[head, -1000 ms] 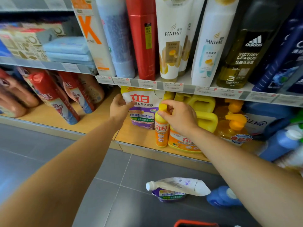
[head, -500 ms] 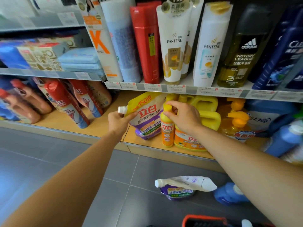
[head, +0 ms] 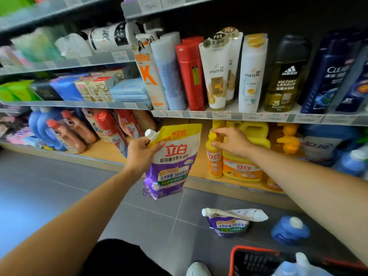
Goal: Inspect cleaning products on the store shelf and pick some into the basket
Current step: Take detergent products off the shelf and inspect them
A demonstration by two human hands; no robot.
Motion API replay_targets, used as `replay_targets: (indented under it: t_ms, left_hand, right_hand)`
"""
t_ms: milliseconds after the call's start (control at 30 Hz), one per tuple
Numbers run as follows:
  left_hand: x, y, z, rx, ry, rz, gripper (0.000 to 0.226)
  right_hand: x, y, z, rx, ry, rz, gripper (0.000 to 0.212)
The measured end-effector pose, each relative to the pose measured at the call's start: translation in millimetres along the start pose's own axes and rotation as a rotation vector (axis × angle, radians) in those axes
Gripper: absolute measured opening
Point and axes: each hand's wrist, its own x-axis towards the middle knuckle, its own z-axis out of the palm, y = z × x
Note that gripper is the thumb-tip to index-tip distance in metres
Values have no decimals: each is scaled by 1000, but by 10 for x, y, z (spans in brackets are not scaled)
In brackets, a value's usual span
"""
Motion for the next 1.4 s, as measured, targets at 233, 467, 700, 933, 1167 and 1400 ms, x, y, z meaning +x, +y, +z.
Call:
replay_targets:
  t_ms: [233, 467, 700, 933, 1167, 1400]
  left_hand:
    - [-611, 491, -208, -1, -129, 106, 35]
    - [-1157, 1046, 106, -89, -291, 266, 24]
    - [-1734, 1339, 810, -229, -443, 349, 30]
    - [-2238, 1400, 1422, -298, -576, 436, 20]
    - [-2458, 1279, 1745, -288, -647, 405, 26]
    - [-2423, 1197, 1780, -375, -671, 300, 28]
  right_hand:
    - [-600, -333, -391, 128, 217, -190, 33]
    - [-1549, -702, -911, -32, 180, -310, 63]
    - [-2312, -465, -1417, -53, 140, -146, 43]
    - [-2975, -31, -1553, 46, 117, -97, 29]
    - [-3232, 482, -1309, 286, 211, -65, 14]
    - [-3200, 756, -1204, 269, 166, -32, 11]
